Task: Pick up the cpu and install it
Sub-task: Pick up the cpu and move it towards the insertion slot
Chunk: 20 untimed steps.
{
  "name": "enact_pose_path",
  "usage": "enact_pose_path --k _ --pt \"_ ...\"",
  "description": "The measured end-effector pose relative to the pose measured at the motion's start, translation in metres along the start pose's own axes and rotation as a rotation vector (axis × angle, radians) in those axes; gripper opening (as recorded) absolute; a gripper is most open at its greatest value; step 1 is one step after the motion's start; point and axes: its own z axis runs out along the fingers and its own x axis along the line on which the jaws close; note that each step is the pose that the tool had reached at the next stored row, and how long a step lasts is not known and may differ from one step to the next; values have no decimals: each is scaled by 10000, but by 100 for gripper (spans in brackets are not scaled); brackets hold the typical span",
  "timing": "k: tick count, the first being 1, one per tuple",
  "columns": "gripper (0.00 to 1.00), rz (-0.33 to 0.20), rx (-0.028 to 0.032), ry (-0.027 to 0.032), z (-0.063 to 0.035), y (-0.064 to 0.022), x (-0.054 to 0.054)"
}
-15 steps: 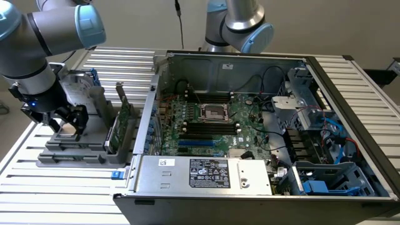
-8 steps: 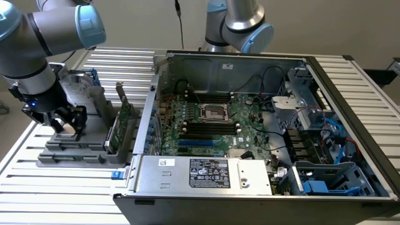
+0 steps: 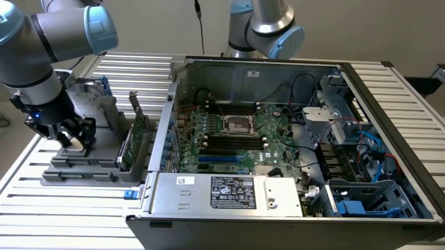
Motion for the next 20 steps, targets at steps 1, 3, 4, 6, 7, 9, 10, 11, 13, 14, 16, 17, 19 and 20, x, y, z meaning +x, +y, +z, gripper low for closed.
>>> enact_pose_path --k 1,3,4,6,7,9,10,11,13,14,16,17,19,20 --pt "55 0 0 3 0 0 0" --pt "55 0 0 10 0 0 0" --pt "55 1 0 13 0 0 0" --pt "55 1 0 17 0 0 0" --pt "55 1 0 19 0 0 0" --pt "55 1 -1 18 -2 0 0" --pt "55 1 -3 17 -10 1 0" --pt "55 1 -5 19 -23 1 1" --pt "55 0 -13 19 -64 4 3" --pt "55 0 -18 19 -88 5 5" --pt "55 0 -29 20 -145 8 9" --pt "55 -1 -35 21 -183 10 11" --pt "55 -1 -42 21 -265 15 16" --pt "55 -1 -44 20 -312 17 18"
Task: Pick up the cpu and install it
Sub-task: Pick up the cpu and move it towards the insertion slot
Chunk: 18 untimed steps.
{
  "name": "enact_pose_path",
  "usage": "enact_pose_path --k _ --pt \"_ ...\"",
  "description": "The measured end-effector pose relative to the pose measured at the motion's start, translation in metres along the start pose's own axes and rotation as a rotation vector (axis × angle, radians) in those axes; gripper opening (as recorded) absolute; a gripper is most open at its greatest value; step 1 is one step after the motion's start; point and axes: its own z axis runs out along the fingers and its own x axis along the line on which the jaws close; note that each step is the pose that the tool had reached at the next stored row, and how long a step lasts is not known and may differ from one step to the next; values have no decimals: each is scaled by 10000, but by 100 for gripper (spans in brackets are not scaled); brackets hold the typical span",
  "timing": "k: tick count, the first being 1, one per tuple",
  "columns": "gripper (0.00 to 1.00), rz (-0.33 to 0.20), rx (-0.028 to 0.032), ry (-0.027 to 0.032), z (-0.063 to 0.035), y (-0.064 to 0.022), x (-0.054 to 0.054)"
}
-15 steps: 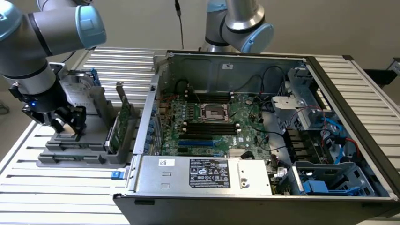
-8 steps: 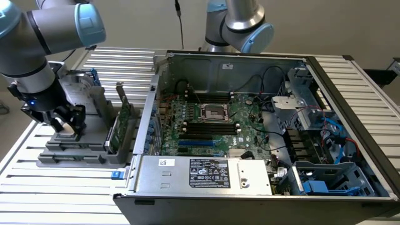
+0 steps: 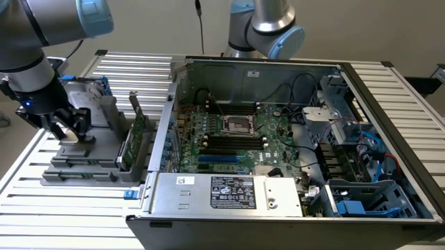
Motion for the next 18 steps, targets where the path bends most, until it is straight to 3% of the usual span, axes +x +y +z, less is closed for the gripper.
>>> enact_pose_path --k 6,18 --pt "55 0 0 5 -271 17 -14" --pt "55 10 0 38 -833 53 -245"
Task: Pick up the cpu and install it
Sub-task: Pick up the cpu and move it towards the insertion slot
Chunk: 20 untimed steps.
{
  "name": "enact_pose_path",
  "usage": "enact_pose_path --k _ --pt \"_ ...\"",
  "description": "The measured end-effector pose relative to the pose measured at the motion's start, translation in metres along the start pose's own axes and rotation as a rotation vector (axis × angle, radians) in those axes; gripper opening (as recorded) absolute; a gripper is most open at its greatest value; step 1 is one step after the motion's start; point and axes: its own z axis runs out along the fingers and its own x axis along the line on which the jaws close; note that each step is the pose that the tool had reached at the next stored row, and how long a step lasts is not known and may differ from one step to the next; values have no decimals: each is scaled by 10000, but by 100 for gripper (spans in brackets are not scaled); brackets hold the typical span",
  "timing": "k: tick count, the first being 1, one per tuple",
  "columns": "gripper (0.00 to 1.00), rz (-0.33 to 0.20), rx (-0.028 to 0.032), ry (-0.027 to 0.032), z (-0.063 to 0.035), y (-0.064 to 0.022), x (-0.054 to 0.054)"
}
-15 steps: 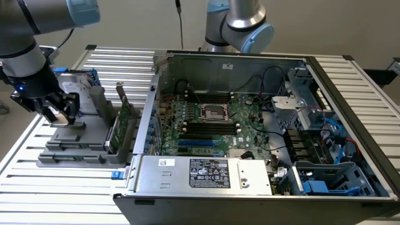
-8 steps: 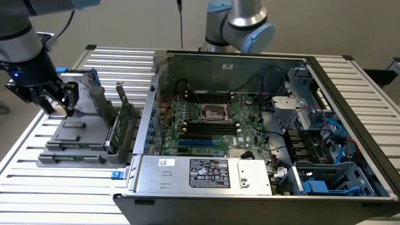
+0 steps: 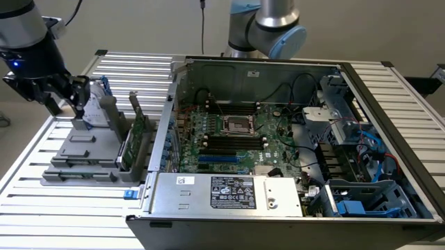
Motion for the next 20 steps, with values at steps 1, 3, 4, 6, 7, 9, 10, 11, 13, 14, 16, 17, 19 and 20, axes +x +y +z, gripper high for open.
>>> enact_pose_path --k 1,3,4,6,7,9,10,11,13,14,16,17,19,20 --pt "55 1 -1 2 -48 3 -24" --pt "55 1 0 10 -141 10 -78" --pt "55 1 -1 13 -188 13 -111" --pt "55 2 0 25 -286 20 -193" --pt "55 3 0 30 -333 23 -235" --pt "55 3 -1 45 -429 30 -319" --pt "55 4 0 55 -477 33 -361" --pt "55 4 0 66 -525 36 -403" --pt "55 7 2 95 -625 44 -490" --pt "55 7 -1 108 -668 47 -533" --pt "55 9 0 148 -741 52 -617" --pt "55 11 1 178 -772 54 -661" --pt "55 17 2 257 -812 58 -748" --pt "55 20 2 306 -826 60 -795"
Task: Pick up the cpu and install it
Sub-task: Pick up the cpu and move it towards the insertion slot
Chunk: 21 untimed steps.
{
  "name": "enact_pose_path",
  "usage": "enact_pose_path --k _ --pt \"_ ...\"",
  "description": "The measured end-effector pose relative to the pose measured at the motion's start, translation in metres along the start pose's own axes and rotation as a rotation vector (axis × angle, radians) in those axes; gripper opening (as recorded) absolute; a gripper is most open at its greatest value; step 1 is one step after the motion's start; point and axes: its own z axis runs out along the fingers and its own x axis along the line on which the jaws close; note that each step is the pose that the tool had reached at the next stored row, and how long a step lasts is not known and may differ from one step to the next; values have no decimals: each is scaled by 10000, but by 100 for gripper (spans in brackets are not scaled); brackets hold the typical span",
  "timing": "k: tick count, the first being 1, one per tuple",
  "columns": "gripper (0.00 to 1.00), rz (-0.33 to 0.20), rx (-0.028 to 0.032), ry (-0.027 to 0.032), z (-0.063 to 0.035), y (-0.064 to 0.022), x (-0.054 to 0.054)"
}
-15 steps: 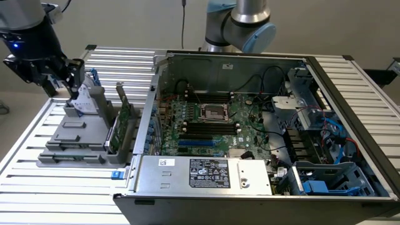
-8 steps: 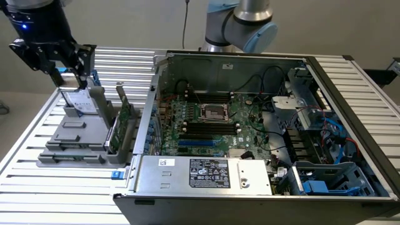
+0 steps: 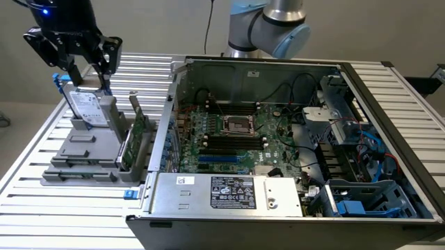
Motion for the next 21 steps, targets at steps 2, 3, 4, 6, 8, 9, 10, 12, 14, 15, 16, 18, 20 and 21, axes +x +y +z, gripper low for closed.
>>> enact_pose_path --k 2,3,4,6,8,9,10,12,14,15,16,18,20,21 --pt "55 4 2 91 -28 2 -88" --pt "55 7 2 132 -41 4 -132" --pt "55 10 2 166 -52 5 -176" --pt "55 13 3 229 -74 7 -264" --pt "55 17 3 282 -95 10 -356" --pt "55 19 5 306 -105 11 -399" --pt "55 20 5 329 -114 12 -445" --pt "55 21 6 375 -134 14 -536" --pt "55 25 6 419 -153 16 -624" --pt "55 26 6 441 -163 17 -669" --pt "55 27 6 463 -173 18 -713" --pt "55 31 7 505 -193 21 -801" --pt "55 31 7 548 -214 23 -894" --pt "55 34 7 569 -225 24 -938"
